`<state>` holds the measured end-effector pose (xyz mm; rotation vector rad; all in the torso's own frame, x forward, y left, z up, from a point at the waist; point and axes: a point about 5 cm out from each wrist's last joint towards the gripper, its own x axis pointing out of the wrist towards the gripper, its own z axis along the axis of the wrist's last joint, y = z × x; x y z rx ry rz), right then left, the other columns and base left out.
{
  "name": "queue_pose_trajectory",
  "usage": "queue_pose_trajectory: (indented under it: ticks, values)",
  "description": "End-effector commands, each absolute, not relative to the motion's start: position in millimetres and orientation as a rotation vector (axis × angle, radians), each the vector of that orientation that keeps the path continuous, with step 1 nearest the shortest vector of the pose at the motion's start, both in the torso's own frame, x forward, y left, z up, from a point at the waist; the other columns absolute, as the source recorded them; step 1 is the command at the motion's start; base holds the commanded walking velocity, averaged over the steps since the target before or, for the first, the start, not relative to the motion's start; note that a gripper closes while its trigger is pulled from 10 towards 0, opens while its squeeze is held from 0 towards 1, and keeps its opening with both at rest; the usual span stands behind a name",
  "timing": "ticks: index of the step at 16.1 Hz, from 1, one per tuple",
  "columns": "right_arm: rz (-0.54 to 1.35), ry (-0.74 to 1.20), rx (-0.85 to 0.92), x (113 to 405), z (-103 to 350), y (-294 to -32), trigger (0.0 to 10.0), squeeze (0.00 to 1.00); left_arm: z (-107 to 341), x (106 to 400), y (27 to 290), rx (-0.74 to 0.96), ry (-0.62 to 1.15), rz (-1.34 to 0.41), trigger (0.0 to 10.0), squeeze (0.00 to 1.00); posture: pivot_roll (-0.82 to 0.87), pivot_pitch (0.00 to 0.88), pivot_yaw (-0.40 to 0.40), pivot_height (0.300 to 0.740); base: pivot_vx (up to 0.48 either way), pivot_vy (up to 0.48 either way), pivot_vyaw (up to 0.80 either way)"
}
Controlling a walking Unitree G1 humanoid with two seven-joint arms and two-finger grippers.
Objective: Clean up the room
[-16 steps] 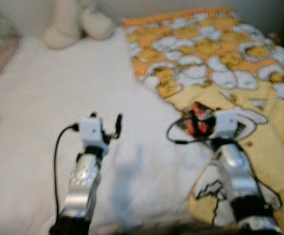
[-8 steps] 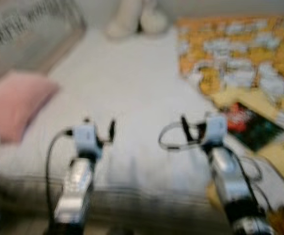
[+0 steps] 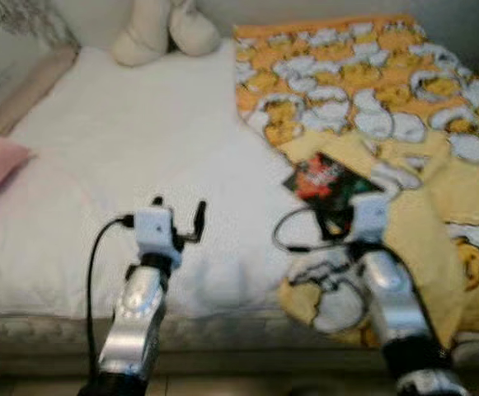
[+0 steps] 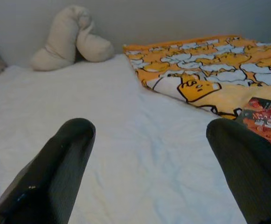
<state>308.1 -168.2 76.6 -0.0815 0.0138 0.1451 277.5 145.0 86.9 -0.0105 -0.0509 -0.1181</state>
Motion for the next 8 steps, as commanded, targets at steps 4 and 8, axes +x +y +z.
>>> queue_pose_trajectory:
  ticks: [4,8]
  values:
    - [0.148,-0.012,-0.098,310.7,83.3,-170.1,10.0,0.0,83.9,279.3,147.0,-0.012,-0.023,-0.104,10.0,0.0,-0.15,0.0,0.134,0.74,0.0,-0.443,0.0]
    - [0.152,-0.015,-0.104,312.4,84.4,-169.1,10.0,0.0,83.7,280.7,147.2,0.023,-0.022,-0.102,10.0,0.0,-0.14,0.0,0.132,0.74,0.085,-0.074,0.0]
